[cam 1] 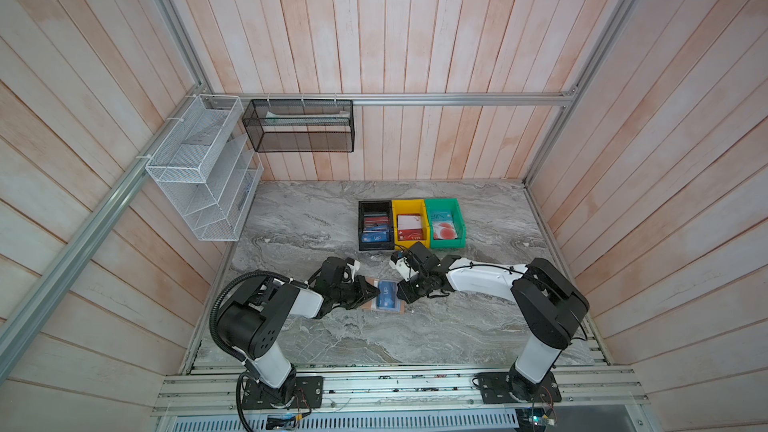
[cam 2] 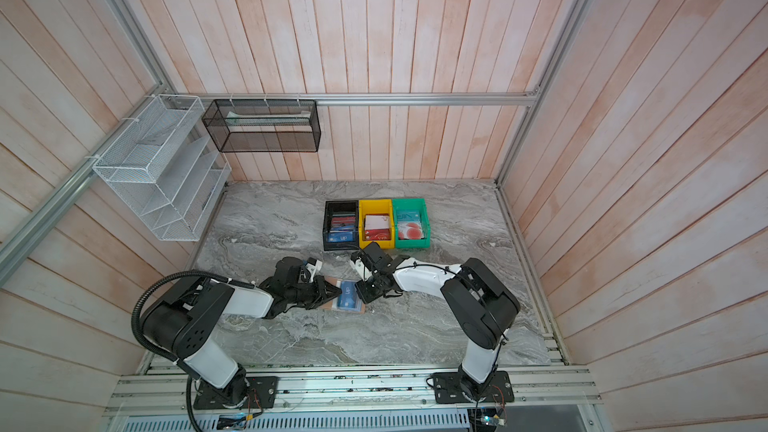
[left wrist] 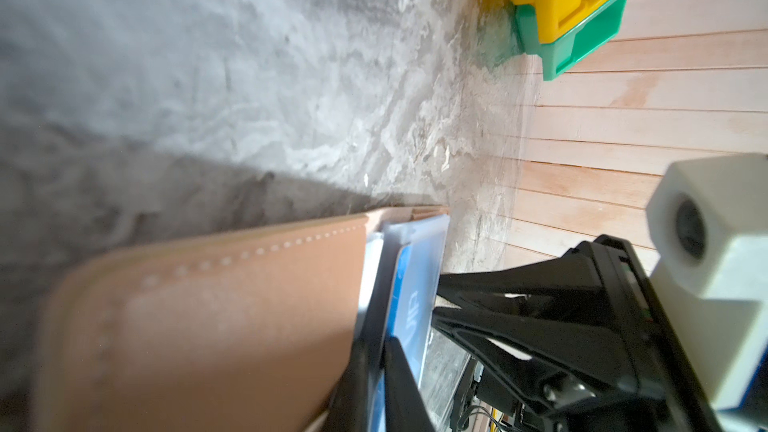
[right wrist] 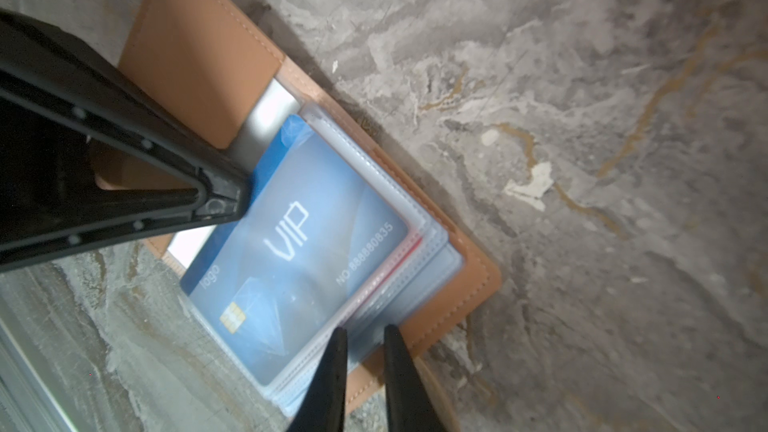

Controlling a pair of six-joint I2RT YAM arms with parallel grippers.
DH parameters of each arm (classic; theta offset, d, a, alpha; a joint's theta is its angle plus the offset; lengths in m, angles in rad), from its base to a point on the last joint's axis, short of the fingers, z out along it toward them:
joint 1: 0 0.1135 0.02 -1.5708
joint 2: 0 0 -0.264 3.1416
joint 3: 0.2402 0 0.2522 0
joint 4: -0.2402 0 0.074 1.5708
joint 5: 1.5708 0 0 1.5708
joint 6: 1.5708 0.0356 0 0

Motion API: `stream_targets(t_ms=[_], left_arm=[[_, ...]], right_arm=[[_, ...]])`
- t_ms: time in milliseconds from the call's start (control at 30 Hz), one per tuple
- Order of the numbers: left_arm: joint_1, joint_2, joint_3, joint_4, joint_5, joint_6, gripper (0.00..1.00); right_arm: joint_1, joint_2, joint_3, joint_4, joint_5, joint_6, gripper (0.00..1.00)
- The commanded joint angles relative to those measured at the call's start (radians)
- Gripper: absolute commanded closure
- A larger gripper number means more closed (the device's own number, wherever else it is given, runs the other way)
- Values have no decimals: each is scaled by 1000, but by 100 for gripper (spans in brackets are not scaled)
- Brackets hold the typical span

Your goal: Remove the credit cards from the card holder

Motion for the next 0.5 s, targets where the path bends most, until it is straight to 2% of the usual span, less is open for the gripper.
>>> stream_targets(t_ms=[0, 233, 467], left_arm=[[2, 18, -14, 17, 13, 12, 90], [2, 16, -15, 18, 15, 12, 91], [2, 13, -17, 8, 19, 21, 99]], right_arm=[[9, 56, -16, -24, -3, 6, 80], [9, 61, -19, -24, -6, 4, 80], [10, 62, -18, -23, -7, 4, 80]])
